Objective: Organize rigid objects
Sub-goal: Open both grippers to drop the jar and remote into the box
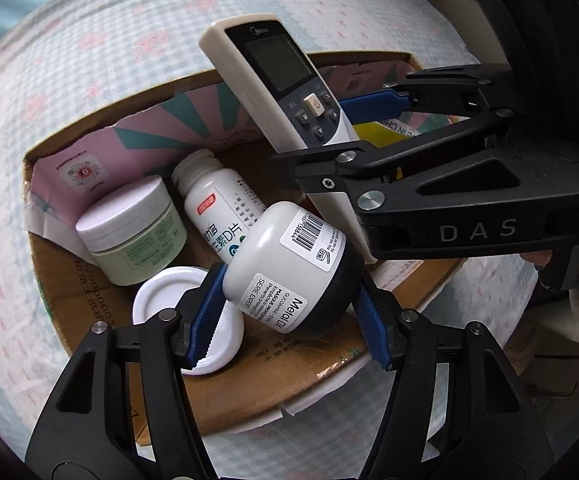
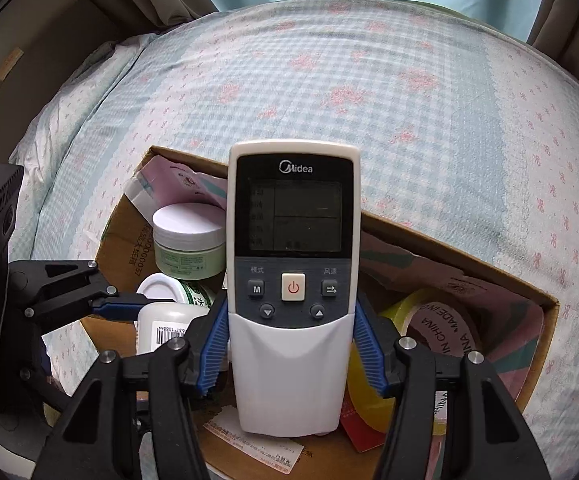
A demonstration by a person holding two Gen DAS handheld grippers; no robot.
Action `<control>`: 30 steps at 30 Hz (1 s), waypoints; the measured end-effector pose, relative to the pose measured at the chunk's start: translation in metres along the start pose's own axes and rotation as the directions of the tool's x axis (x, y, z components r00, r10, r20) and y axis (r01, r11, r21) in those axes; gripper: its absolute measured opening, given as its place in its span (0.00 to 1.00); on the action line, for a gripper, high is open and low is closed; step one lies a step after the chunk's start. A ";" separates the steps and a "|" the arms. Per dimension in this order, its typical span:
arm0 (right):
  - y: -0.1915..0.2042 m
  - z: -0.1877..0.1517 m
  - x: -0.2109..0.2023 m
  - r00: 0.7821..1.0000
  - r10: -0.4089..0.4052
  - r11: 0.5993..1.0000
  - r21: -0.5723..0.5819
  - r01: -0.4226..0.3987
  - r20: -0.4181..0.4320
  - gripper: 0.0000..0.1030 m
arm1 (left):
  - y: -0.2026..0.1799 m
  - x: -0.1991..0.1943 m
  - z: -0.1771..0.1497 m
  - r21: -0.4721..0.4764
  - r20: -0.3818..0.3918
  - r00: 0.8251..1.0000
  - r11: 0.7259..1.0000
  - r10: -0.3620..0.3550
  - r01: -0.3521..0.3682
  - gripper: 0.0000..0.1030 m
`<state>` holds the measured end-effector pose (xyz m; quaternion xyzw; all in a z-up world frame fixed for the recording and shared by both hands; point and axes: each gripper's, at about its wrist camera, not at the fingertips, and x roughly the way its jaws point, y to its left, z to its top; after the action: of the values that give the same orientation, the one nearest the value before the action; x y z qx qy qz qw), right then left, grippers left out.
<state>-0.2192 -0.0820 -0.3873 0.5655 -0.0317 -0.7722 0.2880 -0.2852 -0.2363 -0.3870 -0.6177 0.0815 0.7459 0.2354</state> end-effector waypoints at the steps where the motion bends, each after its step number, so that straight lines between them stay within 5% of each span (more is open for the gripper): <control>1: 0.001 0.001 0.001 1.000 0.010 1.000 -0.006 -0.010 0.001 0.52 | -0.002 0.002 -0.001 0.008 0.001 1.000 1.000 0.001 -0.001 0.57; 2: 0.001 0.002 0.002 1.000 0.020 1.000 -0.008 -0.020 0.001 0.52 | -0.004 0.003 -0.001 0.011 0.005 1.000 1.000 0.010 -0.010 0.59; 5: 0.003 0.006 0.004 1.000 0.003 1.000 -0.015 -0.003 -0.028 0.55 | -0.008 0.000 -0.001 0.022 0.013 1.000 1.000 0.019 -0.020 0.99; 6: 0.002 0.007 0.001 1.000 -0.004 1.000 -0.019 0.003 -0.027 0.59 | -0.008 -0.004 -0.002 0.027 0.028 1.000 1.000 0.007 -0.008 1.00; 8: -0.004 0.006 -0.008 1.000 -0.015 1.000 0.002 0.016 -0.014 0.95 | -0.008 -0.009 -0.005 0.023 0.039 0.999 1.000 -0.011 0.011 1.00; 9: -0.009 0.005 -0.015 1.000 -0.021 0.999 0.026 0.021 0.000 1.00 | -0.007 -0.010 -0.006 0.015 0.037 0.999 1.000 -0.011 0.011 1.00; 16: -0.035 -0.016 -0.051 0.994 -0.083 0.976 0.206 0.068 0.068 1.00 | -0.002 -0.008 -0.016 -0.043 0.010 1.000 0.999 -0.014 0.014 1.00; 30: -0.018 -0.027 -0.075 0.989 -0.100 0.978 0.196 0.076 0.113 1.00 | -0.020 -0.052 -0.010 -0.053 0.113 0.991 0.997 0.065 -0.059 1.00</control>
<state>-0.1879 -0.0232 -0.3401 0.5431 -0.0981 -0.8107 0.1954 -0.2610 -0.2362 -0.3360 -0.5767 0.0685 0.7889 0.2010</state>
